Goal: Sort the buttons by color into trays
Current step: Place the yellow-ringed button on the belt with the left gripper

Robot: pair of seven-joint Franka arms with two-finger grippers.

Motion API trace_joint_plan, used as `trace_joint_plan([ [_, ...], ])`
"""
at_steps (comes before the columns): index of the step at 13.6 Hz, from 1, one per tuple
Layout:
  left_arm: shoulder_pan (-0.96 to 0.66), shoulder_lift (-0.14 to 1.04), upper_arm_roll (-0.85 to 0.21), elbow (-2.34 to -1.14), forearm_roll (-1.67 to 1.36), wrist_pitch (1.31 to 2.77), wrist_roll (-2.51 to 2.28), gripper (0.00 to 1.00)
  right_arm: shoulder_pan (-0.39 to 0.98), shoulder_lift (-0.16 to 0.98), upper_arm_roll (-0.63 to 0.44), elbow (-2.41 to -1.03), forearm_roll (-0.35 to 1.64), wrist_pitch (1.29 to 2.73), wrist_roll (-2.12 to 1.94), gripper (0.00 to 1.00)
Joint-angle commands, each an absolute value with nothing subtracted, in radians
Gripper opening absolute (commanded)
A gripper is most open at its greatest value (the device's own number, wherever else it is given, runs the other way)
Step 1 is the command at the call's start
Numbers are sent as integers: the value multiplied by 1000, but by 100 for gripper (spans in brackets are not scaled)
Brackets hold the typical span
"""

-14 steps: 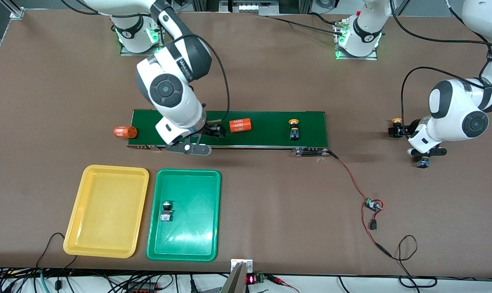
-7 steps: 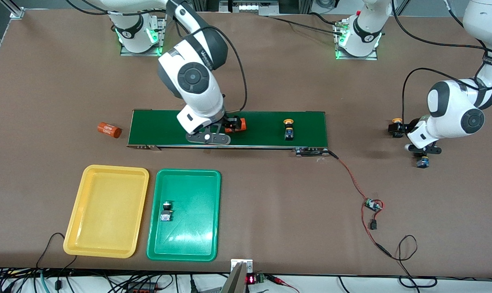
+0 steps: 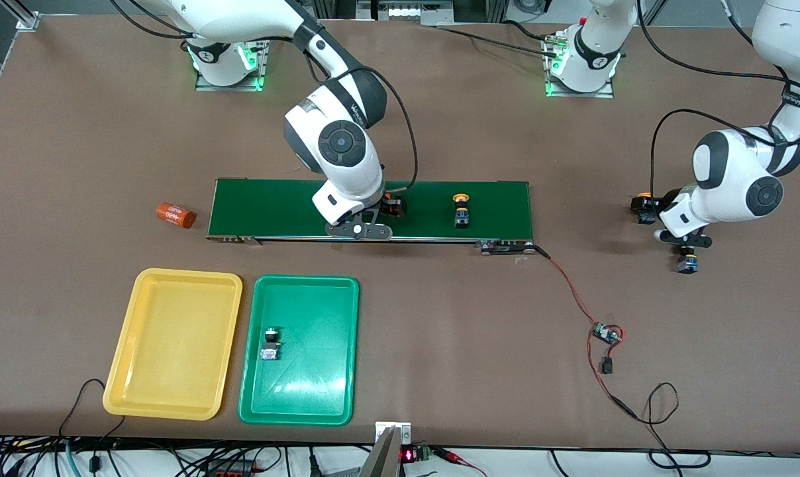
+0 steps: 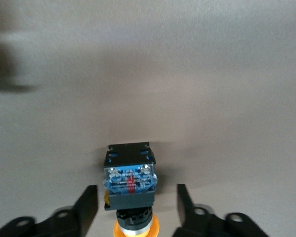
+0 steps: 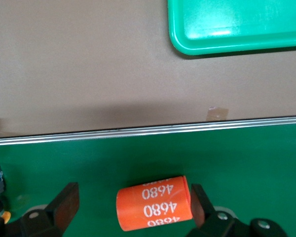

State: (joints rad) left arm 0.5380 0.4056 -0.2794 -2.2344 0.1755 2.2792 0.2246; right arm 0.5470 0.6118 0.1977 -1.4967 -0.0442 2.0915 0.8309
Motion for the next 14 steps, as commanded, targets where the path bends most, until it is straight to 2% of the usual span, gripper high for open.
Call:
trace_joint_plan([
  [1, 552, 376, -290, -2255, 193, 2287, 242, 9, 548, 610, 202, -1494, -58, 2095, 853, 100],
  [2, 551, 365, -290, -2253, 195, 2286, 244, 3, 548, 620, 202, -1493, -58, 2097, 853, 100],
  [4, 542, 324, -301, -2249, 193, 2283, 230, 1, 549, 621, 202, -1493, -58, 2097, 853, 100],
  [8, 514, 226, -374, -2235, 189, 2260, 229, 0, 549, 620, 202, -1493, -46, 2094, 871, 100],
  [10, 477, 216, -440, -2194, 179, 2260, 189, 0, 552, 618, 202, -1493, -48, 2094, 899, 100],
  [14, 333, 206, -495, -2172, 163, 2260, -73, 0, 561, 620, 204, -1494, -43, 2097, 910, 100],
])
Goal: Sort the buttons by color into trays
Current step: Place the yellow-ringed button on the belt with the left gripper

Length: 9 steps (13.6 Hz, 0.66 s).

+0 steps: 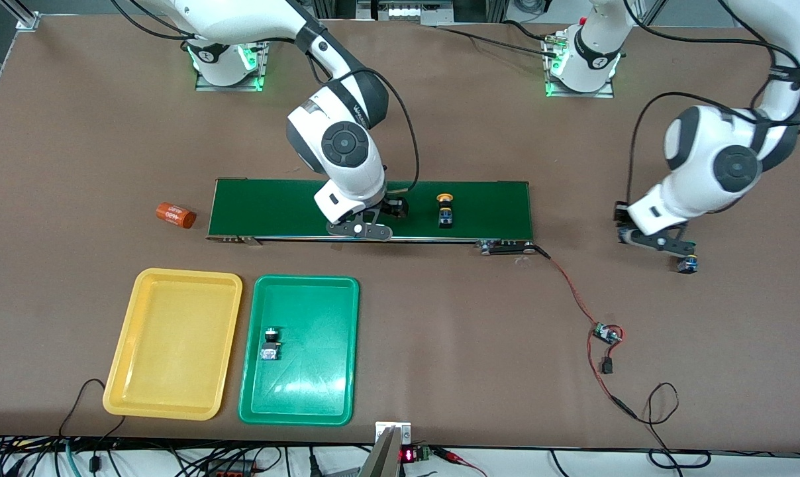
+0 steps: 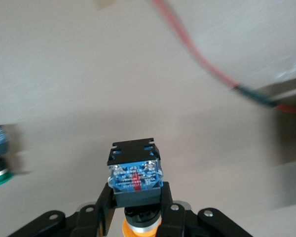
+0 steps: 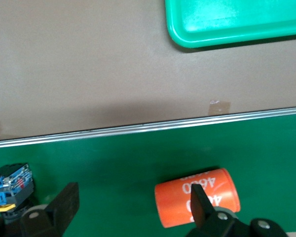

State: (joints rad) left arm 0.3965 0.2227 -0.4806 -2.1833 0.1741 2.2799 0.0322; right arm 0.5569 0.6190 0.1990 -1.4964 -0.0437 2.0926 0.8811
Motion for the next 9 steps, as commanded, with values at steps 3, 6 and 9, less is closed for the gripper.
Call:
trace_joint_plan([
  [3, 224, 210, -499, -2155, 38, 2250, -167, 0, 561, 621, 204, -1494, -46, 2095, 900, 100],
  [6, 144, 251, -497, -2093, -35, 2247, -277, 0, 560, 623, 204, -1494, -49, 2095, 897, 100],
  [9, 114, 343, -497, -2028, -37, 2247, -281, 0, 566, 623, 204, -1496, -54, 2095, 899, 100],
])
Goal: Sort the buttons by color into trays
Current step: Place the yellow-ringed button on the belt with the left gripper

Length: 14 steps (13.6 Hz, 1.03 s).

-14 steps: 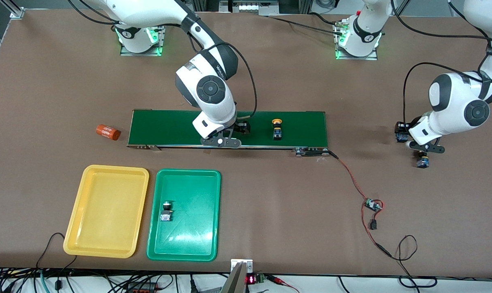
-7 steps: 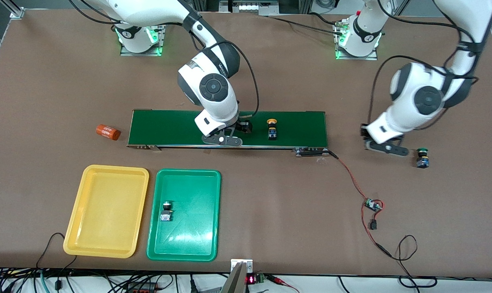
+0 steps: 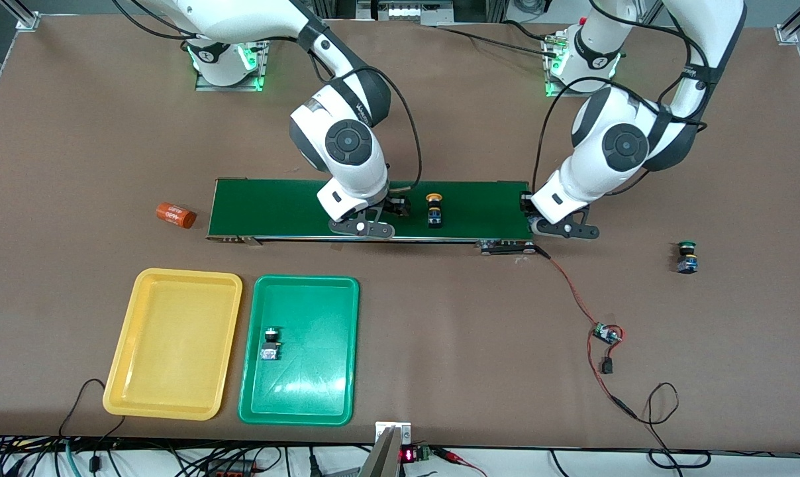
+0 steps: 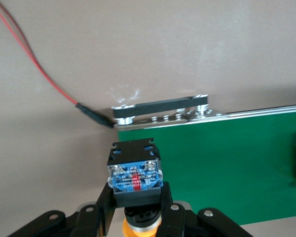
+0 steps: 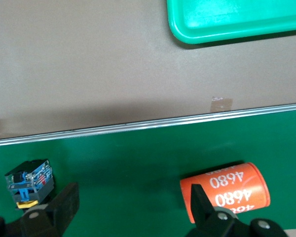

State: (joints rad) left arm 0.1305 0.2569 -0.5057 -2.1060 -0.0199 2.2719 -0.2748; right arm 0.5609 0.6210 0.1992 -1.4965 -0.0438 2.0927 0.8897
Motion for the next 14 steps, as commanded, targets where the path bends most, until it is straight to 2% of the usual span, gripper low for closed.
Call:
trace_joint_plan([
  [1, 97, 372, -497, -2016, -37, 2247, -282, 0, 568, 623, 204, -1494, -55, 2095, 897, 100],
  [4, 58, 429, -495, -1996, -37, 2258, -284, 0, 571, 627, 204, -1496, -67, 2098, 899, 100],
  [14, 14, 445, -495, -2005, -37, 2255, -299, 1, 595, 638, 204, -1511, -101, 2151, 930, 100],
])
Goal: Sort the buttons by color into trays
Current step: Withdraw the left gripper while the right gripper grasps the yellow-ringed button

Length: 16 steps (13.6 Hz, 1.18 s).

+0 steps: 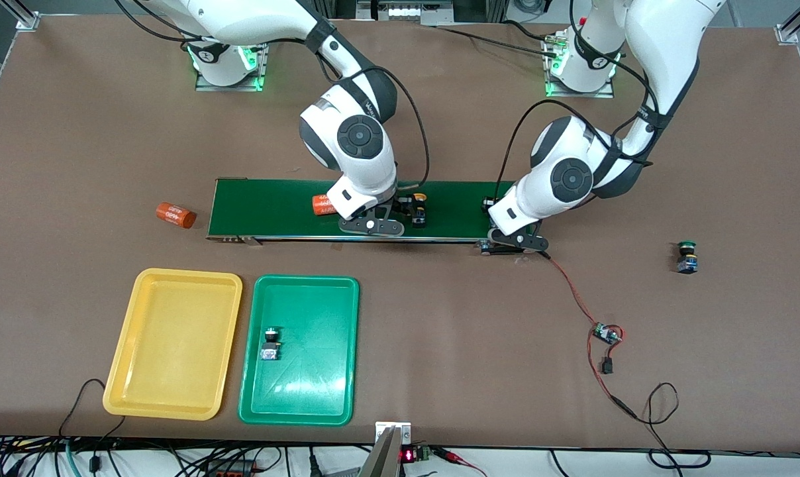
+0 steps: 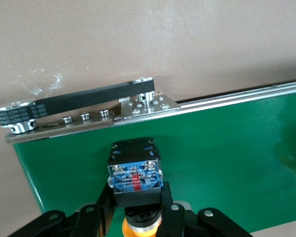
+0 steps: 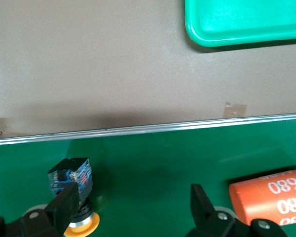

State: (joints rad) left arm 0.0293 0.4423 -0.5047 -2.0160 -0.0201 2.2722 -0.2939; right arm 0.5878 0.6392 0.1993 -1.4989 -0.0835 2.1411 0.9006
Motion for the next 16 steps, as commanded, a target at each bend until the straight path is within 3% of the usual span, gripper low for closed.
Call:
trace_joint_plan([
  [1, 14, 443, -495, -2006, -37, 2253, -299, 1, 595, 638, 204, -1514, -100, 2149, 930, 100],
  [3, 12, 445, -495, -2008, -37, 2253, -299, 4, 598, 644, 204, -1520, -100, 2151, 930, 100],
  [4, 12, 445, -495, -2008, -37, 2252, -299, 27, 598, 646, 204, -1520, -100, 2151, 930, 100],
  [5, 12, 445, -494, -2008, -37, 2252, -298, 80, 598, 647, 204, -1520, -100, 2152, 930, 100],
  [6, 14, 439, -495, -2008, -37, 2250, -285, 100, 598, 647, 204, -1520, -98, 2152, 930, 100],
  [9, 52, 365, -480, -2008, -37, 2234, -287, 100, 598, 652, 204, -1520, -97, 2151, 942, 100],
  [11, 167, 309, -476, -2008, -37, 2168, -287, 100, 598, 652, 204, -1522, -98, 2151, 942, 100],
  [14, 345, 292, -477, -2006, -34, 2114, -287, 100, 601, 655, 206, -1522, -97, 2151, 942, 100],
  [16, 359, 288, -473, -2002, -23, 2066, -287, 100, 603, 660, 209, -1522, -97, 2151, 943, 100],
])
